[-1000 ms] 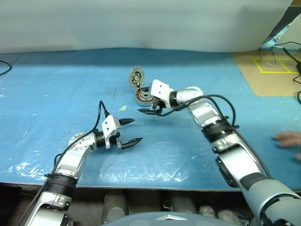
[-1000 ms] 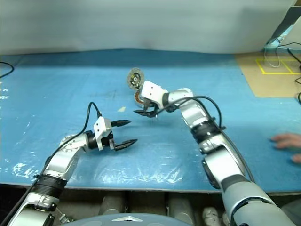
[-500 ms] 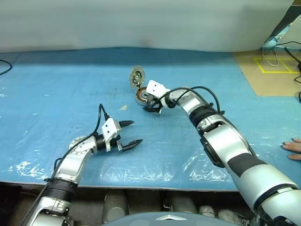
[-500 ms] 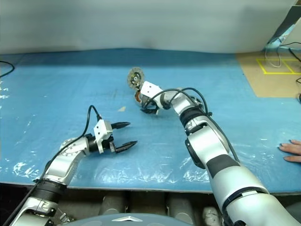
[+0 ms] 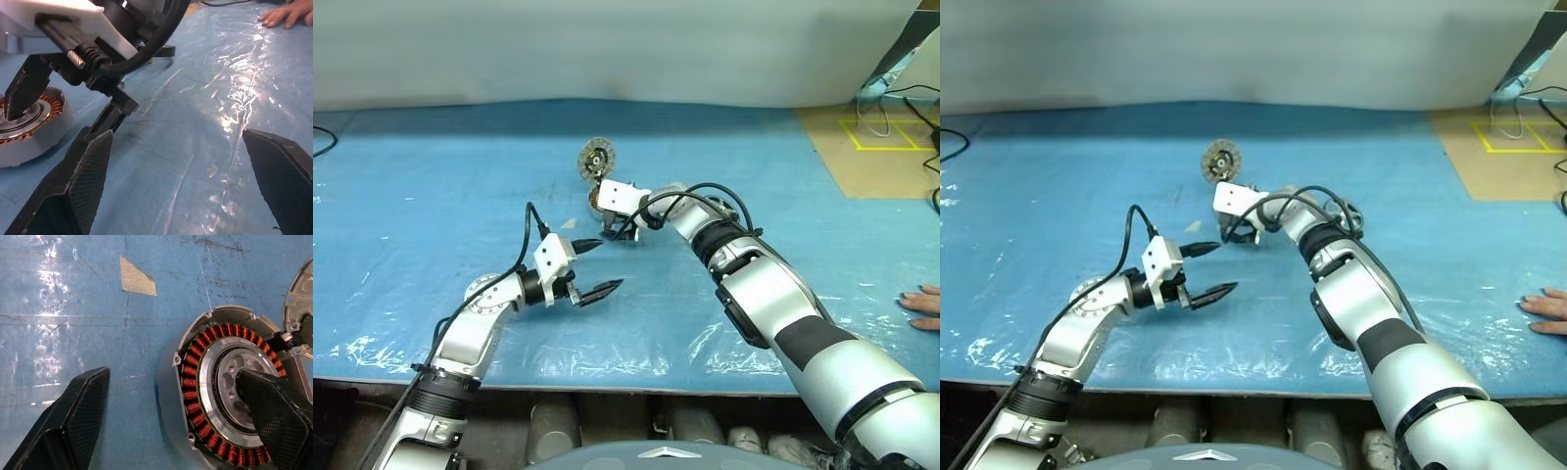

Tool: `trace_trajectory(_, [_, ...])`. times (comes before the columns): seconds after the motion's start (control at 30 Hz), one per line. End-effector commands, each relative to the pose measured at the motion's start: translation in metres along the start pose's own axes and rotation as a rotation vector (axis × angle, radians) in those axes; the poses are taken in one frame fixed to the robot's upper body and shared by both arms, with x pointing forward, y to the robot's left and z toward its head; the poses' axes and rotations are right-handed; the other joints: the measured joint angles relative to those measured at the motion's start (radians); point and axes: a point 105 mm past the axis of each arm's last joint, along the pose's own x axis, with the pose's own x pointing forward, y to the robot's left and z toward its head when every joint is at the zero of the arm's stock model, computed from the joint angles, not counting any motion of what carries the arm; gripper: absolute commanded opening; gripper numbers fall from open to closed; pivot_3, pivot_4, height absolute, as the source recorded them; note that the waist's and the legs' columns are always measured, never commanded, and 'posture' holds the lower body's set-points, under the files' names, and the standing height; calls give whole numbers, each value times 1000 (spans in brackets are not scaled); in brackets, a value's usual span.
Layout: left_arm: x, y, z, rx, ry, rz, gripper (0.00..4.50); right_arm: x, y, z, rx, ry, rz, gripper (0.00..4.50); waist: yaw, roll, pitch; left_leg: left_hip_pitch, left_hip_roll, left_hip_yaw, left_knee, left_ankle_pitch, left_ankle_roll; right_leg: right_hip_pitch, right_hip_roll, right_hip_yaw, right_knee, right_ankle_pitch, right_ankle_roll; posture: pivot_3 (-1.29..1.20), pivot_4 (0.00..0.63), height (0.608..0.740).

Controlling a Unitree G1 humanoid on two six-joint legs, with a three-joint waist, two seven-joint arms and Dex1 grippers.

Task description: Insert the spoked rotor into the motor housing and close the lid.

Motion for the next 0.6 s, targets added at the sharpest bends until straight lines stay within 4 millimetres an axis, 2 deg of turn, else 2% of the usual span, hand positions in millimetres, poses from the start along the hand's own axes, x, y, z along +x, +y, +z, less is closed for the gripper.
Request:
trace_trajectory(0.03, [4,-5,12,27,-35,-12,4445,-5,-7,-11,4,78,-11,4487,0,0,0,0,0,0,0,0,0,0,0,0,0,0,0,0,150,740])
trace_trajectory(0.23, [7,-6,14,21,-39,-11,4500,-7,7,-21,-13,99,97,2562,5,0,0,0,0,0,0,0,0,1,-3,0,1,0,0,0,150,740])
trace_trajectory(0.3, [8,-6,15,21,-41,-11,4500,-9,10,-22,-18,97,127,2093,3,0,0,1,0,0,0,0,1,1,-3,0,1,0,0,0,150,740])
trace_trajectory(0.5, [15,-6,22,21,-55,-5,4500,-25,11,-28,42,41,177,2093,7,0,0,1,0,0,0,0,1,1,-3,0,1,0,0,0,150,740])
trace_trajectory(0.6, [18,-8,24,18,-61,-11,4500,-42,17,-39,25,47,192,2093,12,0,0,0,0,0,1,0,1,1,-3,0,0,0,0,0,150,740])
